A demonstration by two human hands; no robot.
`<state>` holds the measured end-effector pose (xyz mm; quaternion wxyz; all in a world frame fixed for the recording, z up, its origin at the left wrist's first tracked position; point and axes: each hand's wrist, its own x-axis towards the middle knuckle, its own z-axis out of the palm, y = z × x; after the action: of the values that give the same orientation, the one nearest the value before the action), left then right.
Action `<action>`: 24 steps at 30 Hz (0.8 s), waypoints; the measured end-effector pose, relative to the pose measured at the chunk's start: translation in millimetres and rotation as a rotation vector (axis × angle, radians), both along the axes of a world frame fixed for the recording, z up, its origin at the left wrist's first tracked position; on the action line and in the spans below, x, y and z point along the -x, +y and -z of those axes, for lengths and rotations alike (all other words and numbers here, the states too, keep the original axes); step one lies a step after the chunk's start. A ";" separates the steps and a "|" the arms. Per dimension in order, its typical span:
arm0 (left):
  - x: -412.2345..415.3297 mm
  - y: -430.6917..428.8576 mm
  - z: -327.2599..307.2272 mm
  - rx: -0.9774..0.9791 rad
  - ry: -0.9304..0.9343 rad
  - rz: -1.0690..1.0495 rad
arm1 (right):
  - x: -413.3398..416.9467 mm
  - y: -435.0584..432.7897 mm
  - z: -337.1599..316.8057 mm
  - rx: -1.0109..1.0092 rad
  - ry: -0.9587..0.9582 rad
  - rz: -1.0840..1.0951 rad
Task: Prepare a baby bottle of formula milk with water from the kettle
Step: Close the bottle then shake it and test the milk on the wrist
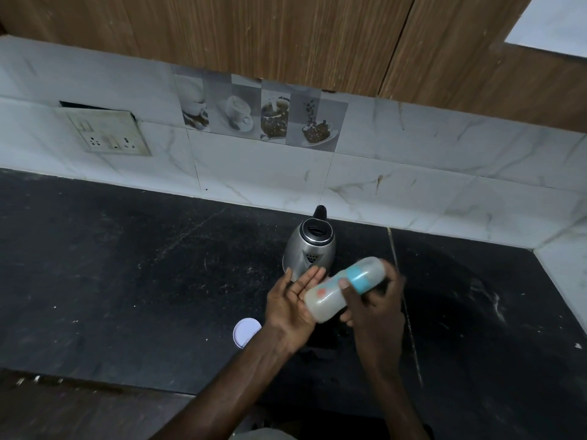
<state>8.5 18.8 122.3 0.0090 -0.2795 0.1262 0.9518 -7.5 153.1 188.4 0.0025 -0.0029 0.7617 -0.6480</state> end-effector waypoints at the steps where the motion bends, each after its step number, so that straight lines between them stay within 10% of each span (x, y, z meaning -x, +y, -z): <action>1: -0.6 0.1 1.4 -0.011 0.003 0.004 | -2.5 -0.3 0.6 -0.023 0.005 -0.048; 24: 16.0 10.6 1.0 0.010 -0.032 -0.013 | 25.8 16.1 -3.8 0.029 -0.022 0.158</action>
<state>-7.5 29.4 121.3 0.0036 -0.2955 0.1292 0.9466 -33.4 169.3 192.2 -0.0401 0.0644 0.7499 -0.6572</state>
